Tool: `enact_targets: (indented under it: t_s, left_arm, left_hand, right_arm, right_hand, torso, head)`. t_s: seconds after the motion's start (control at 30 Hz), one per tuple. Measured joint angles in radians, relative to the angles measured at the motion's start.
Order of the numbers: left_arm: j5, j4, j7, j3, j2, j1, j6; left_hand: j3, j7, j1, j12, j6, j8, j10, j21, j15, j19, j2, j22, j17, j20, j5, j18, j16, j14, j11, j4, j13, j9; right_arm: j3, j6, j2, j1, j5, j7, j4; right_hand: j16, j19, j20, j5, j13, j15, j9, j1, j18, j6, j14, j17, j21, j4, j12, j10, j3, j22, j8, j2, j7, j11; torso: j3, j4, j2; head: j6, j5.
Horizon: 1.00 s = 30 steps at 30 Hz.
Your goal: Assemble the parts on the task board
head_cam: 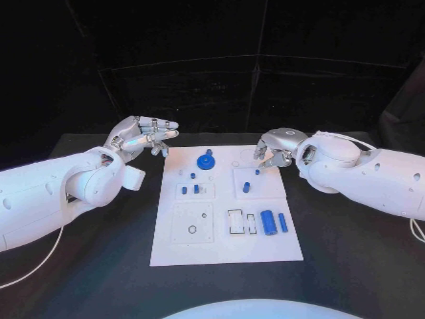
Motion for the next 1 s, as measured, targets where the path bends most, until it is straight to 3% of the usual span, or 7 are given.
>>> enact_targets:
  t_s: [0.23,0.37,0.7,1.0]
  left_arm:
    - [0.059,0.017,0.031,-0.001,-0.014,-0.001,-0.009]
    - [0.074,0.022,0.04,-0.001,-0.017,-0.001,-0.015]
    - [0.092,0.026,0.047,-0.001,-0.021,-0.001,-0.023]
    - [0.096,0.027,0.047,-0.002,-0.024,-0.001,-0.027]
  left_hand:
    - [0.0,0.003,0.004,0.004,0.003,0.004,0.002,-0.004,0.001,0.0,0.004,-0.002,-0.009,0.0,0.0,0.0,-0.003,-0.001,0.002,0.0,0.0,0.0]
    - [0.0,0.003,0.004,0.004,0.003,0.004,0.002,-0.004,-0.002,0.0,0.004,-0.002,-0.011,0.0,0.0,0.0,-0.008,-0.005,0.002,0.0,0.0,0.0]
    - [0.0,0.003,0.004,0.01,0.003,0.004,0.001,-0.004,0.001,0.0,0.004,-0.004,-0.018,0.0,0.0,0.0,-0.008,-0.009,0.002,0.0,0.0,0.0]
    - [0.0,0.003,0.004,0.01,0.003,0.004,0.001,-0.008,-0.002,0.0,0.004,-0.004,-0.022,0.0,0.0,0.0,-0.013,-0.012,0.002,0.0,0.0,0.0]
  right_arm:
    - [0.0,0.024,0.009,-0.01,-0.026,-0.003,-0.002]
    - [0.0,0.037,0.014,-0.015,-0.034,-0.003,-0.006]
    - [0.0,0.07,0.023,-0.028,-0.042,-0.003,-0.015]
    - [0.0,0.083,0.037,-0.037,-0.044,-0.001,-0.03]
  right_hand:
    - [0.004,0.0,0.0,-0.01,-0.027,0.0,0.0,0.008,0.0,0.003,0.0,0.003,0.004,0.001,-0.014,0.004,0.013,0.005,-0.005,0.003,0.003,0.004]
    - [0.009,0.004,0.003,-0.044,-0.057,0.0,0.0,0.02,0.0,0.007,0.0,0.007,0.007,-0.004,-0.023,0.018,0.037,0.01,-0.009,0.004,0.007,0.007]
    - [0.017,0.015,0.0,-0.044,-0.078,0.0,0.0,0.02,0.0,0.015,0.0,0.019,0.016,-0.005,-0.027,0.029,0.052,0.024,-0.009,0.004,0.007,0.004]
    - [0.032,0.018,0.003,-0.079,-0.113,0.0,0.0,0.033,0.0,0.024,0.0,0.032,0.027,-0.007,-0.041,0.049,0.107,0.038,-0.009,0.012,0.012,0.008]
  torso:
    - [0.0,-0.0007,0.0]
    - [0.0001,-0.0008,0.0]
    - [0.0011,-0.0008,0.0]
    - [0.0013,-0.0008,0.0]
  head:
    - [-0.003,0.002]
    - [-0.005,0.003]
    - [-0.008,0.006]
    - [-0.009,0.006]
